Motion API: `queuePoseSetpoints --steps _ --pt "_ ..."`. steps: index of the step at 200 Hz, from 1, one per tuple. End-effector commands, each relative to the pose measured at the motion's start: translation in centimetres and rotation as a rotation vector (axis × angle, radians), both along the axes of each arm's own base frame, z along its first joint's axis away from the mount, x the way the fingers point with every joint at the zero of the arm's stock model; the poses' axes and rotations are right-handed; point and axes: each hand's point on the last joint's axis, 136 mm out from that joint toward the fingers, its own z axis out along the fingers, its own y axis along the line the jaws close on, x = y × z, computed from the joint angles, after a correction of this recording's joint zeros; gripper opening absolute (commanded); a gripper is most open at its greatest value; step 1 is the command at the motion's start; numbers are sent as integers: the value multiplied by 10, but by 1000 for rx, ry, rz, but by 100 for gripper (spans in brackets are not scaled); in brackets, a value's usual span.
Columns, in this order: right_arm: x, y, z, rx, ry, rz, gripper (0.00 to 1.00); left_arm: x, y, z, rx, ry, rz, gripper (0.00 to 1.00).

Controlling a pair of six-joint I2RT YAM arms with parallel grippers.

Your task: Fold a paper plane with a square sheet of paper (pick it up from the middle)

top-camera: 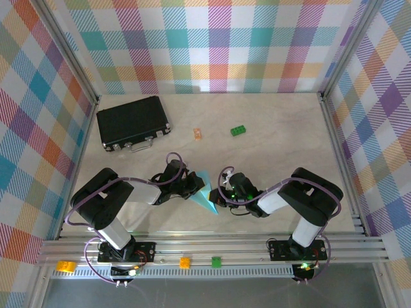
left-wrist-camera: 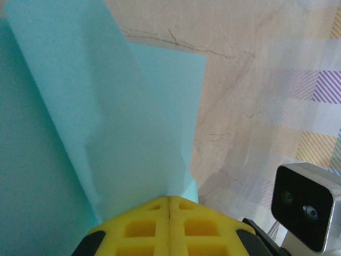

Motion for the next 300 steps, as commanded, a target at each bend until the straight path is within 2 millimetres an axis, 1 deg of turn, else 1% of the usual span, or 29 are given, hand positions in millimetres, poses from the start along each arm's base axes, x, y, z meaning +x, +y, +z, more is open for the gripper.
queuePoseSetpoints --steps 1,59,110,127,133,154,181,206,236,253,280,290,300 --pt "-16 -16 -34 -108 117 0 0 2 0 -5 29 2 -8 0" --pt "-17 -17 -37 -113 134 -3 0 1 -1 -12 43 15 -16 0" --pt "-16 -14 -34 -106 139 2 0 -9 10 -31 112 62 -18 0" --pt "-14 -10 -28 -89 130 8 3 -12 12 -38 124 78 -22 0" --pt "-17 -12 -31 -108 147 11 4 -13 13 -40 128 81 -23 0" --pt "-16 -11 -22 -106 134 23 9 -16 17 -44 142 86 -20 0" --pt "-17 -12 -10 -114 109 41 15 -18 20 -45 151 88 -18 0" --pt "-23 -14 -2 -120 110 74 20 -18 20 -45 153 86 -18 0" --pt "-32 -17 -4 -127 136 104 20 -18 20 -44 153 84 -19 0" --pt "-38 -16 -5 -120 162 126 17 -17 20 -44 152 85 -20 0" --pt "-41 -22 -13 -144 181 109 12 -17 21 -45 155 84 -15 0" --pt "-41 -22 -13 -142 182 113 12 -18 20 -45 155 85 -15 0" --pt "-43 -20 -12 -134 184 123 14 -17 19 -44 150 83 -18 0"
